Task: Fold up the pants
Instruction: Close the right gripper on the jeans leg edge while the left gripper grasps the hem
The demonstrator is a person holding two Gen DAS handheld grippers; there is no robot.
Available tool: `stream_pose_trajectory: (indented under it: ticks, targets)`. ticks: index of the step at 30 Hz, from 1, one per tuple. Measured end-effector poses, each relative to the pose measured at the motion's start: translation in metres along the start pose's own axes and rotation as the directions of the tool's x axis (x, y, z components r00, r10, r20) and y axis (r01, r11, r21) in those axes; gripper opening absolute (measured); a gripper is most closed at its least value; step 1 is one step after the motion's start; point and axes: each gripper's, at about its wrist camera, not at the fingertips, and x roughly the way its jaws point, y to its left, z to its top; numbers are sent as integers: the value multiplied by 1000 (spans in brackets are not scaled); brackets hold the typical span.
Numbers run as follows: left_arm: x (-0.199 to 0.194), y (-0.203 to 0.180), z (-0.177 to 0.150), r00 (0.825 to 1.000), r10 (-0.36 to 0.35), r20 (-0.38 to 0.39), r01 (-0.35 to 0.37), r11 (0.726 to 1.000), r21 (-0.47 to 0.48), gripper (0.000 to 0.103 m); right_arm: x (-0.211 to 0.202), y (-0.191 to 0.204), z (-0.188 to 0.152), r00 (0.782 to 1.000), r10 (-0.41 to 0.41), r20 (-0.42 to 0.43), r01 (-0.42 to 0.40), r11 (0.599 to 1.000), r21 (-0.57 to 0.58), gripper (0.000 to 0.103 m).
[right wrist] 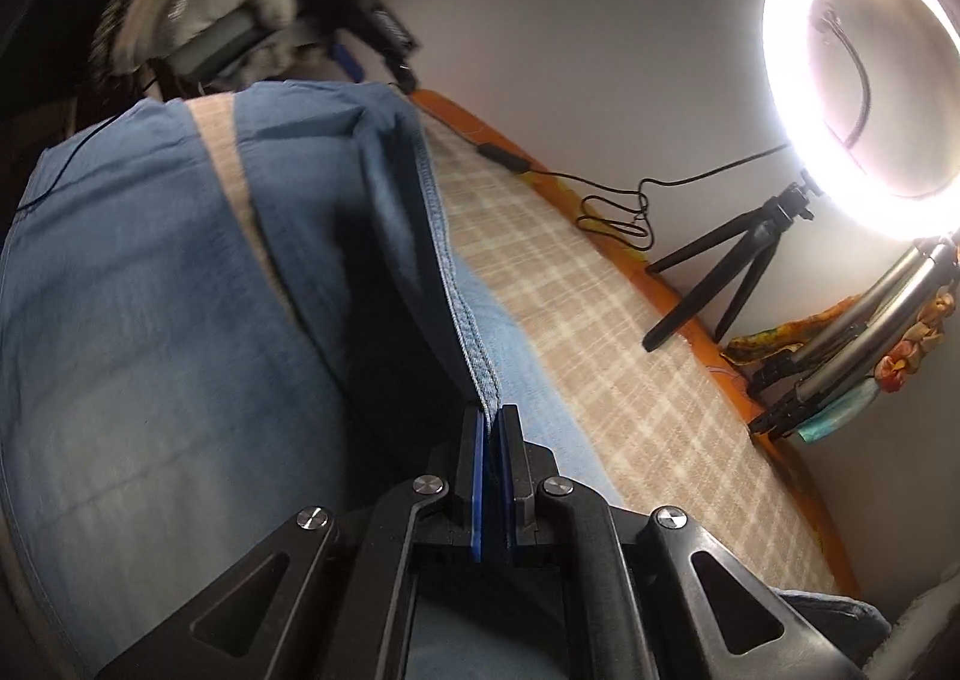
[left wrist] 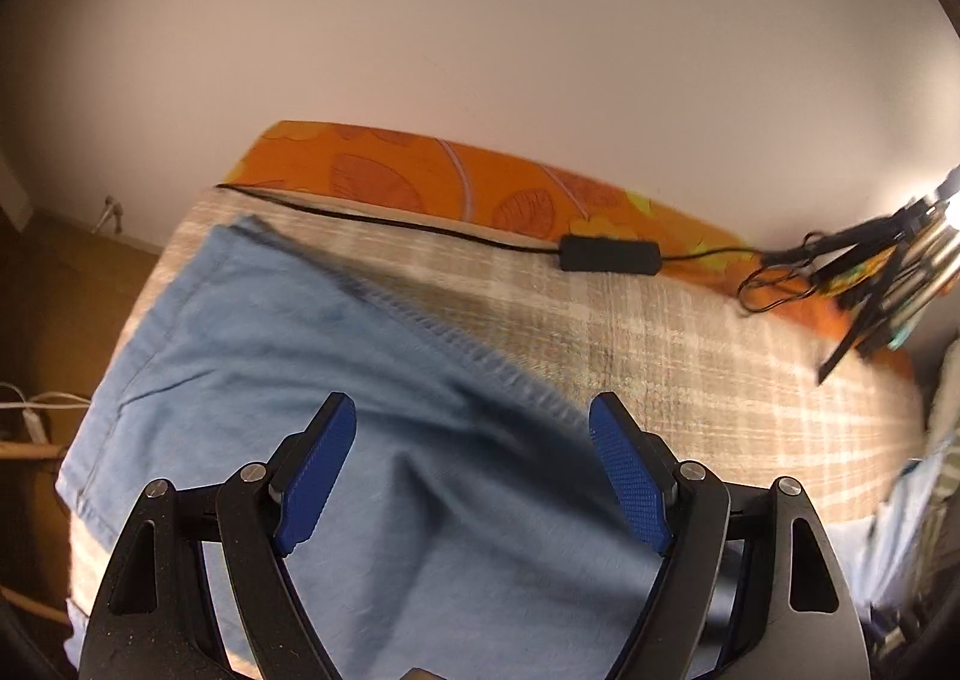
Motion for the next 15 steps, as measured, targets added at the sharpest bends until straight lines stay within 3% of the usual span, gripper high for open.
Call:
stream_pose_trajectory:
  ticks: [4,8,10,11,12,15]
  targets:
    - [21,-22,8,997,74,-30,-73,997,19,80,-2,13,-4,1000,-4,-1,4,999,-35,2]
    - [38,-20,4,985,161,-53,-162,987,-11,77,-4,16,-7,1000,-15,0,15,999,-48,2]
    - [39,-9,0,989,142,-44,-144,988,-58,50,-5,16,-8,1000,-20,4,20,999,-47,2]
    - [38,-4,-3,993,116,-33,-118,990,-80,25,-6,15,-8,1000,-23,5,24,999,-45,2]
    - [36,2,-7,997,71,-9,-72,992,-105,11,-7,15,-8,1000,-29,6,29,999,-42,2]
    - [24,14,-15,994,-35,108,49,991,-127,8,-9,10,-5,999,-47,12,47,999,-25,2]
